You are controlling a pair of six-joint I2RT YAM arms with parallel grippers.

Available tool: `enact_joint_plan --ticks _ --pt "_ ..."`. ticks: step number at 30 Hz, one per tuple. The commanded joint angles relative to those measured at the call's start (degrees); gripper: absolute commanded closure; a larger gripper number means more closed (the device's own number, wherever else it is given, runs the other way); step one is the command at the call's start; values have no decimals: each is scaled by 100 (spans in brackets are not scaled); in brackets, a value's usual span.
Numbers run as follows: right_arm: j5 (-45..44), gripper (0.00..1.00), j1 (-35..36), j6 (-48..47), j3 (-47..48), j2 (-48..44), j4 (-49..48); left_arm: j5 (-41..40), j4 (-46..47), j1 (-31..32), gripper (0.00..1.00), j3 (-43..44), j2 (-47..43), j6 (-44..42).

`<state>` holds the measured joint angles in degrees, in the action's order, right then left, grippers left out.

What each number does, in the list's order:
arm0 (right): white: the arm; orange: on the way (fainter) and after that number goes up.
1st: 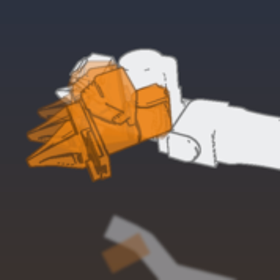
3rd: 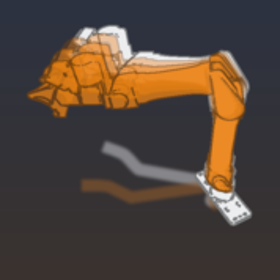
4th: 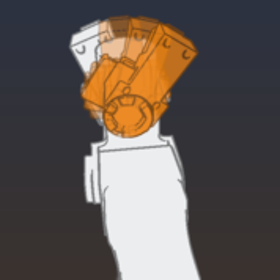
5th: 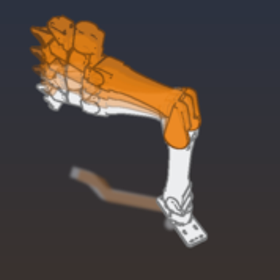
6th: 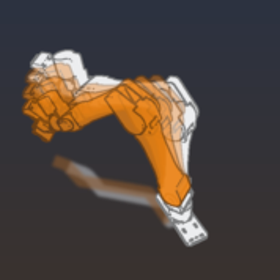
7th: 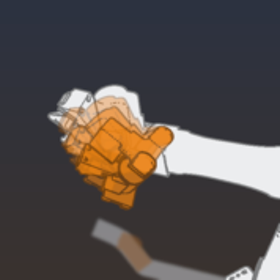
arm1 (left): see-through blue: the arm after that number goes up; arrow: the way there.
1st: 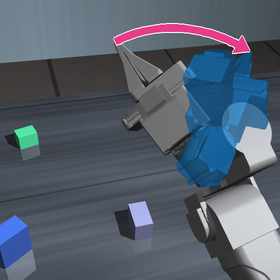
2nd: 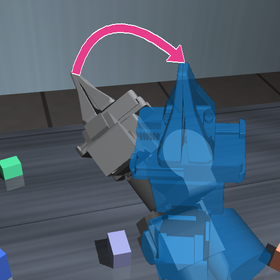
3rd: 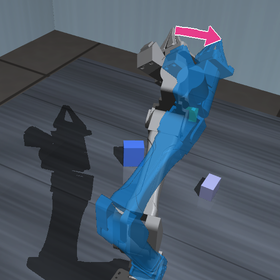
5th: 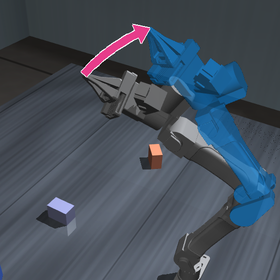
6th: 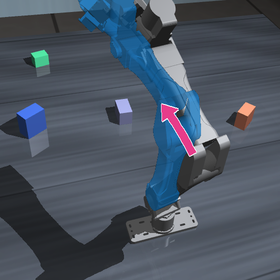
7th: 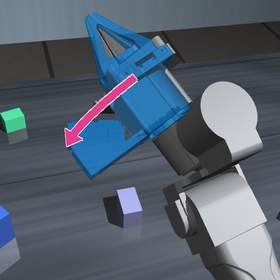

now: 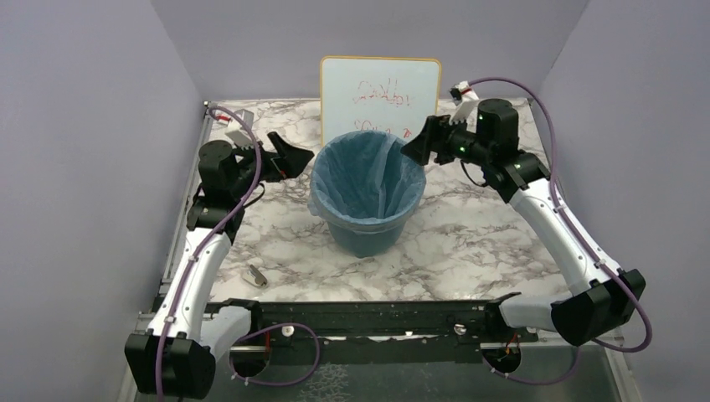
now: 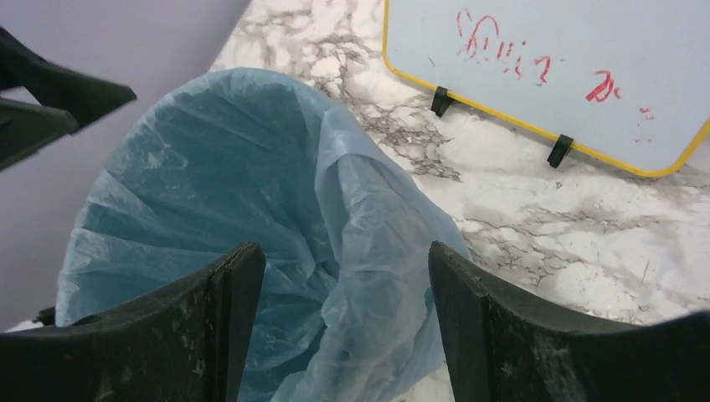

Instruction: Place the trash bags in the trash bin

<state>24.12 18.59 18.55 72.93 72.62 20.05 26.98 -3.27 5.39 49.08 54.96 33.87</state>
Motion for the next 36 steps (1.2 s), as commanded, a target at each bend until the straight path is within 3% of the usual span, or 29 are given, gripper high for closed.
enact_joint_plan --ticks 1,4,11,15,22,28,31,36 --pt "-1407 25 458 -840 520 356 997 403 -560 330 1 692 351 -1124" --pt "-2305 30 768 -1113 764 544 1325 -92 -1121 838 1 963 591 -1543" --pt "-3133 30 1431 -2026 1057 787 1596 -1121 -1739 1486 5 1239 963 -1979" --pt "-3653 20 1877 -2475 1201 1035 1848 -1539 -2201 1580 10 1533 1143 -2169" --pt "-5021 18 2175 -2874 1431 1412 2034 -1870 -2503 1666 21 1730 1204 -2349" --pt "-6032 18 2175 -3061 1095 1081 1354 -1999 -2588 1683 25 1737 1226 -2452" --pt "-5922 18 2175 -3205 1035 969 1247 -1955 -2600 1693 25 1748 1281 -2434" --pt "-5029 15 2175 -2955 1390 1023 1594 -1832 -2596 1702 22 1819 1380 -2389"
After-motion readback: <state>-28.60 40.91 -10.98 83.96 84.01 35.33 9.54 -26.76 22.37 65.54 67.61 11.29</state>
